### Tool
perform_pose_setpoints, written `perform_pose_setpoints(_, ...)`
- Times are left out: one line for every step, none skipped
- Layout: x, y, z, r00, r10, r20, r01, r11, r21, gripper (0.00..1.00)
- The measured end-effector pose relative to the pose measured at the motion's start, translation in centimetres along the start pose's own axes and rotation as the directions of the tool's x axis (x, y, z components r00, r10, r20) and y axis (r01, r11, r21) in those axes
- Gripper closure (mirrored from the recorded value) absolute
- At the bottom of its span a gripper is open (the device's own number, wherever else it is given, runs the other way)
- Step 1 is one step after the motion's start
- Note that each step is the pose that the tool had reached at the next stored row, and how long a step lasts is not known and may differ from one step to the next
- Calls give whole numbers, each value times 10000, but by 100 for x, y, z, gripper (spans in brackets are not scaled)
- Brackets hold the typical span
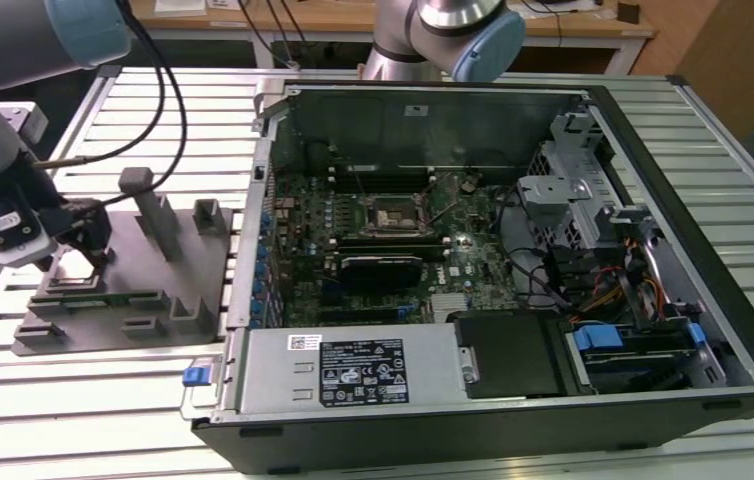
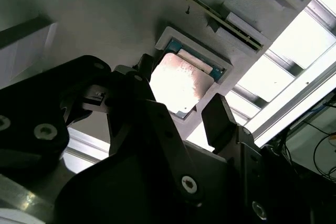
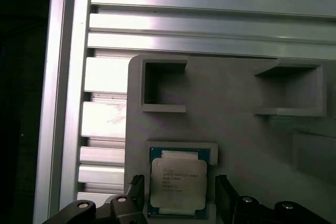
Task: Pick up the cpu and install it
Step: 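Pick up the cpu and move it towards the insertion slot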
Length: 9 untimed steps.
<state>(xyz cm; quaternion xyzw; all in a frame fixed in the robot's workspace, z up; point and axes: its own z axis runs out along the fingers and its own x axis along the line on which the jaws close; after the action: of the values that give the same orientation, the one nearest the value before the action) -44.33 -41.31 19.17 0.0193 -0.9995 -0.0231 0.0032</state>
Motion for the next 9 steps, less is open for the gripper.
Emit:
perform_pose_setpoints(0, 0, 6, 10000, 0, 0, 0, 10000, 0, 36)
perform_pose_setpoints(0, -1, 13, 10000, 0, 0, 0, 10000, 0, 36)
perform_pose_setpoints(0, -1, 19, 10000, 1, -1, -1, 10000, 0, 36)
perform_pose_setpoints(0, -1, 24, 10000, 1, -1, -1, 10000, 0, 36)
perform_pose_setpoints(0, -1, 29, 10000, 1, -1, -1, 10000, 0, 36)
perform_pose_setpoints(0, -2, 34, 10000, 1, -1, -1, 10000, 0, 36)
perform_pose_setpoints(-1, -2, 39, 10000, 1, 0, -1, 10000, -1, 36)
perform_pose_setpoints(0, -2, 45, 10000, 0, 0, 0, 10000, 0, 36)
perform_pose_setpoints(0, -2, 49, 10000, 1, -1, -1, 10000, 0, 37)
